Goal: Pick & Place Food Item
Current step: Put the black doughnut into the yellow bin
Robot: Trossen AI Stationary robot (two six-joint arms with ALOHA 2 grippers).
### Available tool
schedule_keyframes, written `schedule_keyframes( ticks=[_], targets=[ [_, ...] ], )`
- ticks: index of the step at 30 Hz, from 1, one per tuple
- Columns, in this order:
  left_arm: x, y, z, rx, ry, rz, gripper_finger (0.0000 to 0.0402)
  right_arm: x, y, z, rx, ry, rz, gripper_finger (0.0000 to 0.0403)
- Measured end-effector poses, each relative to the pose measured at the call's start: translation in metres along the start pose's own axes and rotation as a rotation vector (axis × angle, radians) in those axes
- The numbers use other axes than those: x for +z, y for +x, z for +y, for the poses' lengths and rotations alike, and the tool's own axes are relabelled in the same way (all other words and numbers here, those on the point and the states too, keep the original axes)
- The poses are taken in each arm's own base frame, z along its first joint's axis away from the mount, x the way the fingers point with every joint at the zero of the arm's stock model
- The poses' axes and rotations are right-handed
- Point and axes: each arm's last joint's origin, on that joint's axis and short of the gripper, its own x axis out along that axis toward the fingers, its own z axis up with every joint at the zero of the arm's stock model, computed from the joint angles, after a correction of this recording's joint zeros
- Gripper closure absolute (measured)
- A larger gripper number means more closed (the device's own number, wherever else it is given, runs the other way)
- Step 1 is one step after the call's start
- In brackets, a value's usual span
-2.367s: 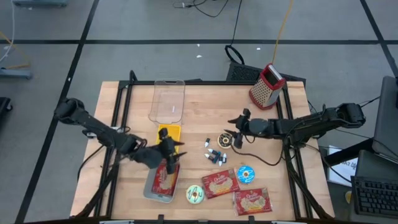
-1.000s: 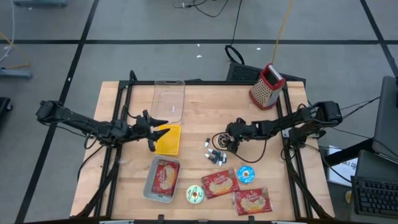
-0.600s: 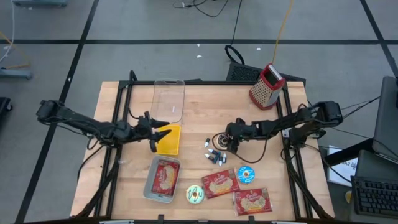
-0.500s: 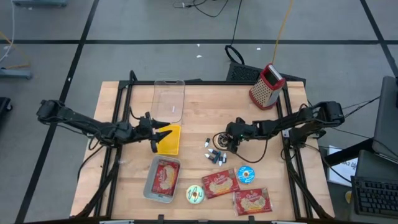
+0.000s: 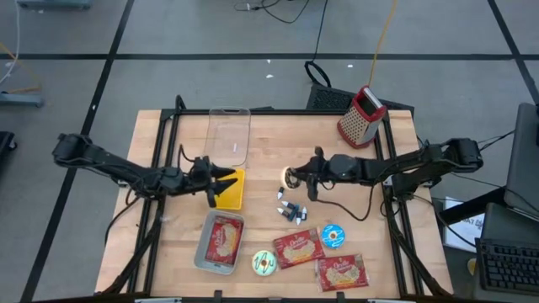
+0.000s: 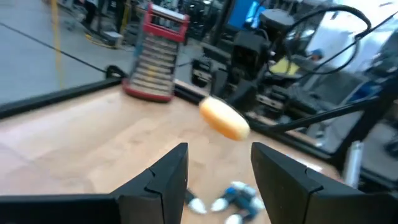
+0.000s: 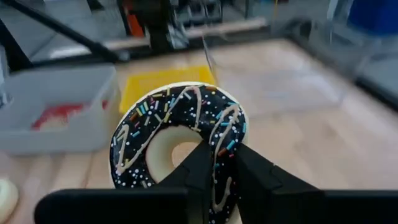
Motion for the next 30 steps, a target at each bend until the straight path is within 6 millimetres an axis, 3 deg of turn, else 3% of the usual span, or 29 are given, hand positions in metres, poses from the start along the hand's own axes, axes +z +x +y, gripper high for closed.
schedule_keyframes(
  ticks=[8,15,18,24,30],
  targets=[
    [-0.002,0.032,-0.015,0.006,-0.098,0.009,0.0217,0.007,0.0,0.001,0.004,-0.076,-0.071,0.0365],
    [0.004,0.087,-0.036,-0.037,0.037,0.046,0.0167,0.007,0.0,0.001,0.004,-0.114,-0.072,0.0367],
    [0.006,0.111,-0.039,-0.007,-0.006,0.057,0.0146,0.007,0.0,0.003,-0.005,-0.132,-0.073,0.0367],
    [0.012,0.15,-0.028,0.094,-0.196,0.136,0.0109,0.006,-0.002,0.01,-0.111,-0.257,-0.076,0.0367],
    [0.013,0.17,-0.023,0.136,-0.179,0.157,0.0103,0.006,-0.004,0.017,-0.135,-0.312,-0.088,0.0367]
  ],
)
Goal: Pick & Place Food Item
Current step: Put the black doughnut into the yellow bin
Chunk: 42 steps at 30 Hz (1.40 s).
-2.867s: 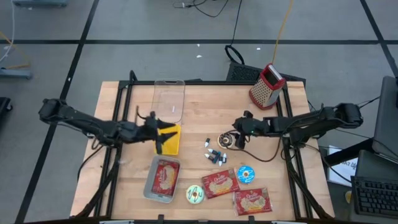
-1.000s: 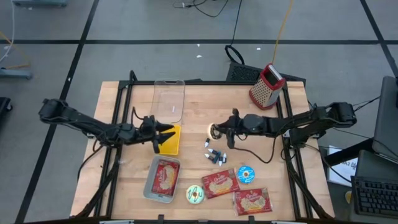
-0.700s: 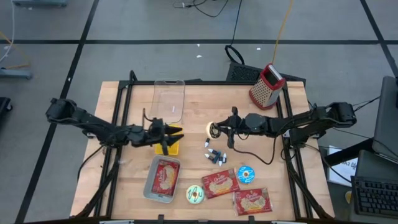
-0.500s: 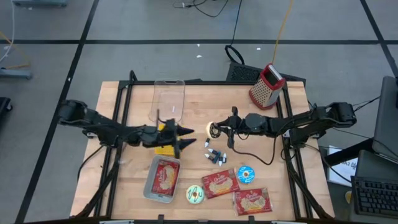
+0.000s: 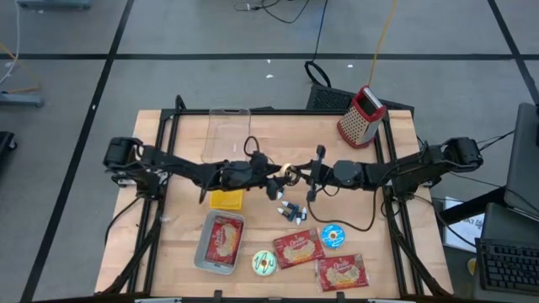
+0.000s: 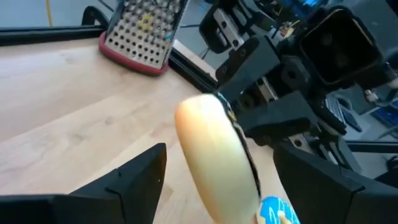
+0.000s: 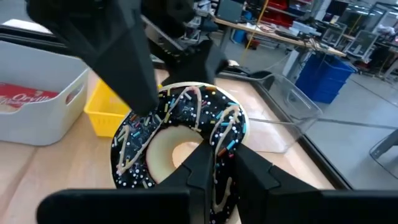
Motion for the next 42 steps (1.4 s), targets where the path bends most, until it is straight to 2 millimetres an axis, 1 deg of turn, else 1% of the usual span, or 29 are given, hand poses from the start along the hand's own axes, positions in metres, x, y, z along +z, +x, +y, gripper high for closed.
schedule_keyframes(
  ticks=[3,6,9,14,17,24,27,29,31,34,38,42],
  targets=[
    [0.005,0.003,0.001,0.001,0.017,-0.015,0.0111,-0.001,0.0,0.001,0.002,-0.002,0.006,0.0367],
    [0.009,0.001,0.002,0.008,0.013,-0.021,0.0128,-0.001,0.0,0.001,0.0,-0.003,0.007,0.0367],
    [0.012,0.001,0.003,-0.021,-0.016,-0.008,0.0155,-0.001,0.0,0.001,0.0,-0.003,0.007,0.0367],
    [0.01,0.002,0.007,-0.048,-0.063,0.056,0.0216,-0.001,0.0,0.001,0.003,-0.01,0.006,0.0367],
    [0.008,0.002,0.007,-0.046,-0.061,0.077,0.0248,-0.001,0.0,0.001,0.005,-0.012,0.009,0.0367],
    [0.008,0.002,0.007,-0.052,-0.013,0.079,0.029,-0.001,0.0,0.001,0.006,-0.011,0.008,0.0367],
    [0.011,0.001,0.008,-0.052,0.039,0.075,0.0308,-0.001,0.0,0.001,0.005,-0.01,0.012,0.0361],
    [0.014,-0.002,0.007,-0.059,0.077,0.069,0.0321,-0.001,0.0,0.001,0.006,-0.008,0.011,0.0348],
    [0.021,-0.008,0.006,-0.058,0.11,0.067,0.0335,0.0,0.0,0.001,0.008,-0.006,0.003,0.0327],
    [0.03,-0.019,0.006,-0.027,0.128,0.084,0.036,0.002,-0.001,0.003,0.005,-0.005,-0.003,0.0282],
    [0.04,-0.039,0.009,0.082,0.158,0.113,0.0387,-0.001,-0.002,0.005,0.014,0.001,0.013,0.0219],
    [0.042,-0.059,0.005,0.151,0.184,0.144,0.0388,0.003,-0.004,0.007,0.03,0.005,-0.008,0.0175]
  ],
)
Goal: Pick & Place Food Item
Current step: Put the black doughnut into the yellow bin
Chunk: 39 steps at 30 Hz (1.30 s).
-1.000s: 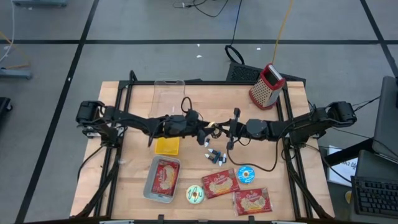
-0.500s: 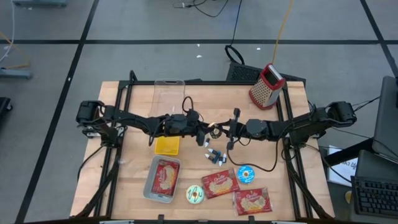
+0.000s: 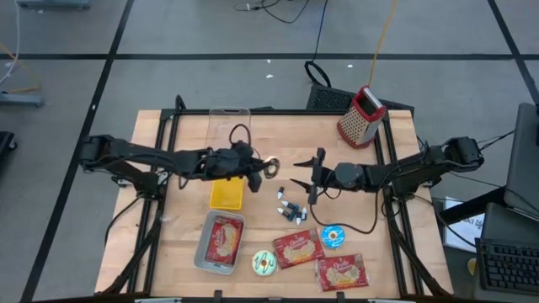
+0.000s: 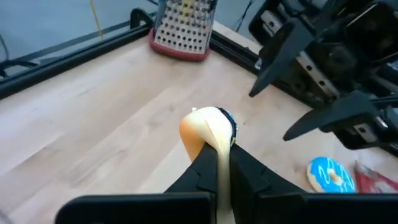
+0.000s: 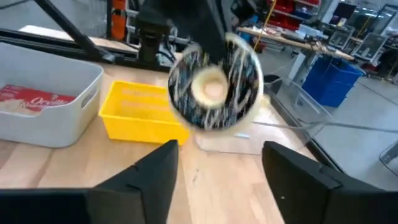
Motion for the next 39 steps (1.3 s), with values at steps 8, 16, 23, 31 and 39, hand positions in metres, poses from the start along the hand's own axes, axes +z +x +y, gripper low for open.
schedule_keyframes(
  ticks=[8,16,23,31,39],
  targets=[
    [-0.012,-0.041,-0.006,0.072,0.007,0.048,0.0393,0.0,-0.005,-0.002,0.001,0.011,0.034,0.0148],
    [-0.055,-0.074,0.016,0.1,-0.161,-0.009,0.0388,0.002,-0.006,-0.003,0.0,0.011,0.029,0.0155],
    [-0.096,-0.093,0.039,0.063,-0.319,-0.053,0.0389,0.002,-0.006,-0.003,0.001,0.01,0.029,0.0155],
    [-0.127,-0.096,0.048,0.08,-0.379,-0.02,0.0388,0.002,-0.006,-0.003,0.001,0.01,0.028,0.0156],
    [-0.136,-0.093,0.051,0.11,-0.377,-0.008,0.0394,0.002,-0.006,-0.003,0.0,0.011,0.025,0.0156]
  ],
)
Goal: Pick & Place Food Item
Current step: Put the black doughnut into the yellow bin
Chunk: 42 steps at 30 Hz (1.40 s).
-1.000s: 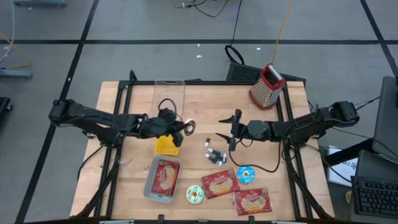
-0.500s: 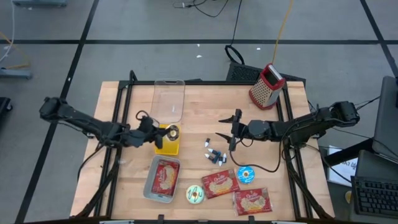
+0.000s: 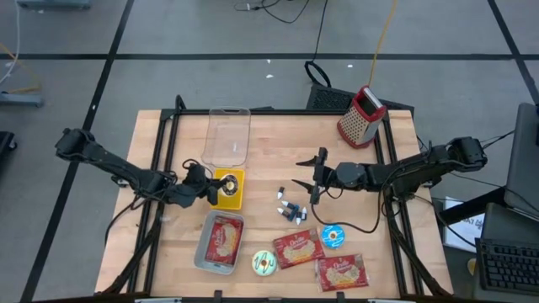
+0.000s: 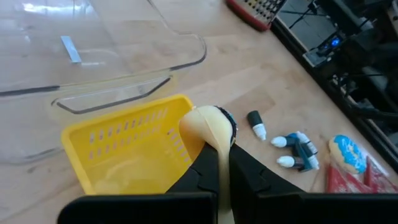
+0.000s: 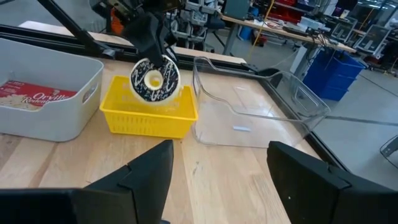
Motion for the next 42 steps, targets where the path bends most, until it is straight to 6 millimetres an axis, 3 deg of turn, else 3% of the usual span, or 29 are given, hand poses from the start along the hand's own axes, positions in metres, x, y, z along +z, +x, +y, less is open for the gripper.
schedule_keyframes(
  ticks=[23,42],
  targets=[
    [-0.006,0.005,0.002,0.033,0.036,0.018,0.0334,0.0,0.0,0.0,0.001,0.006,0.0,0.0156],
    [-0.028,0.028,0.006,0.12,0.084,0.053,0.035,0.0,0.0,0.0,0.001,0.007,0.0,0.0156]
  ],
)
